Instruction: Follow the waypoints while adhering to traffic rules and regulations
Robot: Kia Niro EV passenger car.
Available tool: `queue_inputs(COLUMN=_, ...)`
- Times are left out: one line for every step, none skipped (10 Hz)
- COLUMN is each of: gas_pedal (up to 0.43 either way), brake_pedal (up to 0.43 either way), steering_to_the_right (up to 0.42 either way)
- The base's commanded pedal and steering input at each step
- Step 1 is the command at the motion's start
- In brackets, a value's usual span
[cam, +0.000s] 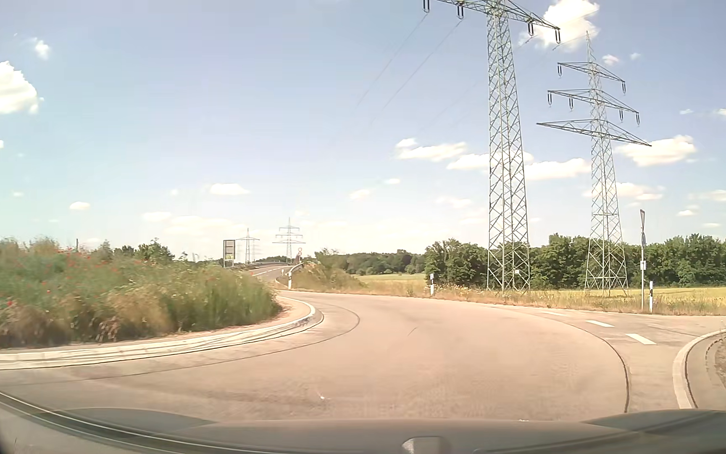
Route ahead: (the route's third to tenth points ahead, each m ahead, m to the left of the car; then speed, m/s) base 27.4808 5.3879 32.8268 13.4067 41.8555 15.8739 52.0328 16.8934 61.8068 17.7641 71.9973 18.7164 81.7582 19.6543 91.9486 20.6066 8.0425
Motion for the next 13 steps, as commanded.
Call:
queue_inputs(gas_pedal=0.0, brake_pedal=0.037, steering_to_the_right=0.098)
queue_inputs(gas_pedal=0.0, brake_pedal=0.03, steering_to_the_right=0.077)
queue_inputs(gas_pedal=0.0, brake_pedal=0.037, steering_to_the_right=0.053)
queue_inputs(gas_pedal=0.0, brake_pedal=0.03, steering_to_the_right=0.027)
queue_inputs(gas_pedal=0.0, brake_pedal=0.03, steering_to_the_right=0.007)
queue_inputs(gas_pedal=0.0, brake_pedal=0.03, steering_to_the_right=-0.016)
queue_inputs(gas_pedal=0.0, brake_pedal=0.03, steering_to_the_right=-0.042)
queue_inputs(gas_pedal=0.0, brake_pedal=0.03, steering_to_the_right=-0.061)
queue_inputs(gas_pedal=0.0, brake_pedal=0.037, steering_to_the_right=-0.081)
queue_inputs(gas_pedal=0.0, brake_pedal=0.03, steering_to_the_right=-0.1)
queue_inputs(gas_pedal=0.0, brake_pedal=0.03, steering_to_the_right=-0.111)
queue_inputs(gas_pedal=0.0, brake_pedal=0.037, steering_to_the_right=-0.126)
queue_inputs(gas_pedal=0.0, brake_pedal=0.03, steering_to_the_right=-0.141)
